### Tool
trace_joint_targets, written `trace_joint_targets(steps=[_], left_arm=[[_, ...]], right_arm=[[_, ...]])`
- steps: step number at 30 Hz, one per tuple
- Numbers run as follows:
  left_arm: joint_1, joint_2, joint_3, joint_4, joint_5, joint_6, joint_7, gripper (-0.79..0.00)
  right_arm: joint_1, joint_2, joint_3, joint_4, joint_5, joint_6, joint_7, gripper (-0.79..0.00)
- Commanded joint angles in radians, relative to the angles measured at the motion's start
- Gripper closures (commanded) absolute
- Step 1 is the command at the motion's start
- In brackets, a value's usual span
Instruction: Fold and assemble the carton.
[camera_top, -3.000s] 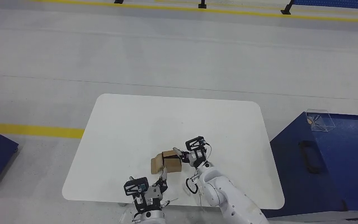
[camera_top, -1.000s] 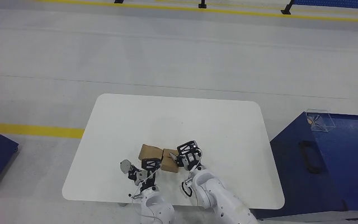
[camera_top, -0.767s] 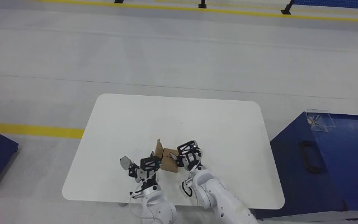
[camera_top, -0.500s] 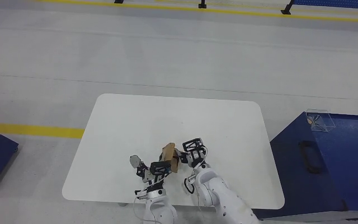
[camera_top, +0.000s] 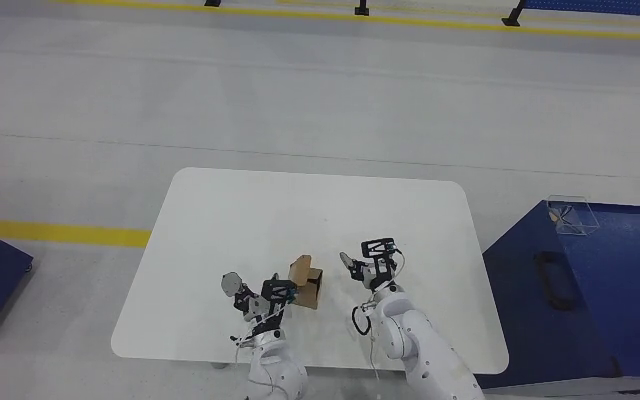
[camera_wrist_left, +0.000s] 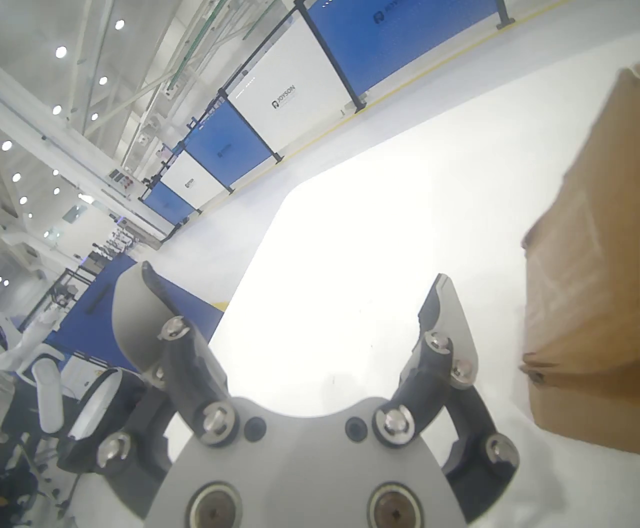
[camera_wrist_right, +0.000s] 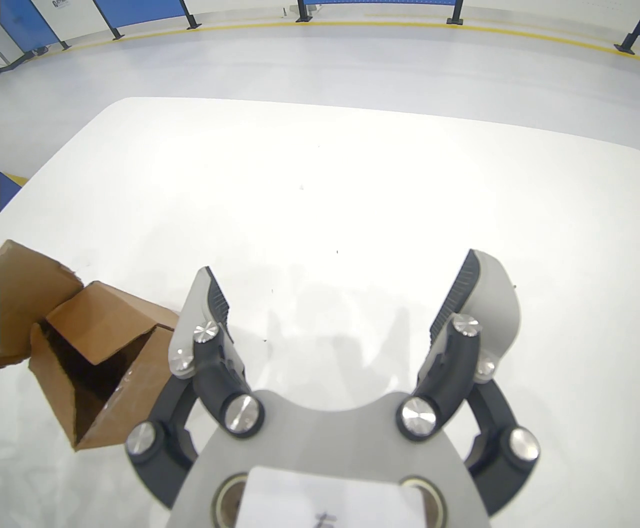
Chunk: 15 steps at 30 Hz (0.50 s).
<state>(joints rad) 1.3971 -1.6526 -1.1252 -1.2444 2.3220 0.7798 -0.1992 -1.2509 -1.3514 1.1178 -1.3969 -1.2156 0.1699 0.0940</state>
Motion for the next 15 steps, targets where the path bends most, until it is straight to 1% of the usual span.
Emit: trace_joint_targets(steps=[1, 6, 10, 11, 13, 15], left_arm=[[0.005, -0.002, 0.014, -0.003, 0.057, -0.043, -0.037, -0.785], [0.052, -0.003, 0.043, -0.072, 0.053, -0.134, -0.049, -0.785], [0.108, 0.001, 0.064, -0.137, 0.026, -0.225, -0.009, -0.785], [0.124, 0.004, 0.066, -0.153, 0.019, -0.262, 0.005, -0.785], [0.141, 0.009, 0.059, -0.177, 0.015, -0.299, 0.024, -0.785], [0.152, 0.012, 0.045, -0.203, -0.01, -0.292, 0.042, -0.785]], right_arm=[[0.0, -0.001, 0.0, 0.002, -0.004, -0.003, 0.001, -0.785], [0.0, -0.001, 0.0, 0.002, -0.005, -0.003, 0.001, -0.785], [0.0, -0.001, 0.0, 0.002, -0.005, -0.003, 0.001, -0.785], [0.0, -0.001, 0.0, 0.002, -0.005, -0.003, 0.001, -0.785], [0.0, -0.001, 0.0, 0.002, -0.005, -0.003, 0.001, -0.785], [0.0, -0.001, 0.0, 0.002, -0.005, -0.003, 0.001, -0.785]])
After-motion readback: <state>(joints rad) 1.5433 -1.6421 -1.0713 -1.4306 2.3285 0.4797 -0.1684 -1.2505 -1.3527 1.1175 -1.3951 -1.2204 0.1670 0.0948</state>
